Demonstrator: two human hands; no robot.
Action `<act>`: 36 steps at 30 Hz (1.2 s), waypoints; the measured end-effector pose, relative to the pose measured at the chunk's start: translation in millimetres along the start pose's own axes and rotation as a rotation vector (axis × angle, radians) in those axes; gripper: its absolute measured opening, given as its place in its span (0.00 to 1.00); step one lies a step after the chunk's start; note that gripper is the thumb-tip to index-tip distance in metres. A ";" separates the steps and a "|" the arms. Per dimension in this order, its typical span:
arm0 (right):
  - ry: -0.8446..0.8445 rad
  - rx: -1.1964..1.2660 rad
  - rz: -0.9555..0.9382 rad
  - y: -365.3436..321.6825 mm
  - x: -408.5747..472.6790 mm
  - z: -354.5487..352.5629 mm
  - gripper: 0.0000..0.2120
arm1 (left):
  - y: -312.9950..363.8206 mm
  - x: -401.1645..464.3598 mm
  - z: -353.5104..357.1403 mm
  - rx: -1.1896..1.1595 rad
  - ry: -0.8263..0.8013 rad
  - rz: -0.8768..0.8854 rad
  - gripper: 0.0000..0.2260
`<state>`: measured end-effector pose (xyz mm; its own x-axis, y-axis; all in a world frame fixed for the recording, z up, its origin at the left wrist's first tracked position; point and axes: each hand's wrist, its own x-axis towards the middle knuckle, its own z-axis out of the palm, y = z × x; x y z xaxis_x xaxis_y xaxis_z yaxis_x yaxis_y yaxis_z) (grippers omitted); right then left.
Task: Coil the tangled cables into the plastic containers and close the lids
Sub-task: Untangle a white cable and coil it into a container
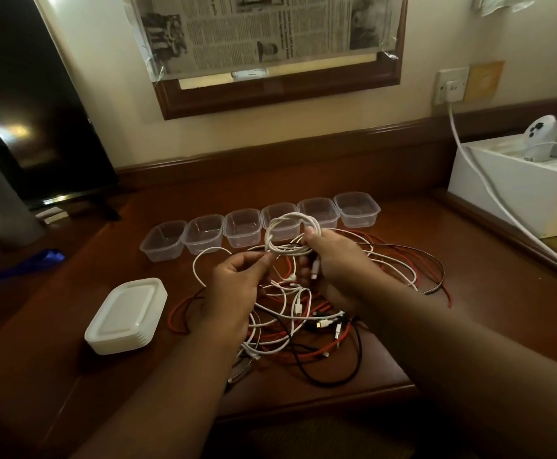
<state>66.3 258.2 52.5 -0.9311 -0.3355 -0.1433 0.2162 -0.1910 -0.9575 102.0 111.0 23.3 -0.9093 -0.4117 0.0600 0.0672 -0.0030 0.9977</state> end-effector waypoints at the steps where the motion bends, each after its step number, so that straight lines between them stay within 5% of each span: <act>1: -0.017 0.019 -0.017 3.0 -2.2 4.1 0.10 | -0.9 -0.3 2.9 -0.078 0.035 -0.035 0.03; 7: 0.003 -0.126 -0.173 20.7 0.4 12.3 0.08 | 2.8 -2.3 14.1 -0.416 0.036 -0.199 0.06; 17: 0.013 -0.460 -0.151 19.5 2.0 17.4 0.13 | -8.4 2.2 22.9 -0.338 0.162 -0.139 0.05; 23: 0.064 -0.419 -0.060 10.1 2.4 17.2 0.15 | -4.7 2.2 24.0 -0.486 0.042 -0.083 0.03; 30: -0.022 -0.086 0.088 8.5 10.1 9.1 0.14 | -4.9 9.6 15.2 -0.655 -0.206 -0.292 0.10; 33: -0.037 -0.080 0.126 9.4 9.7 8.3 0.12 | -5.5 12.6 14.7 -0.578 -0.199 -0.273 0.05; 36: -0.045 -0.119 0.141 6.0 10.0 7.6 0.11 | -0.4 10.8 14.4 -0.424 -0.201 -0.199 0.23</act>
<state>60.5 246.6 47.2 -0.8795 -0.3922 -0.2695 0.3050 -0.0300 -0.9519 86.2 119.7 23.9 -0.9797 -0.1823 -0.0834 0.0079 -0.4506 0.8927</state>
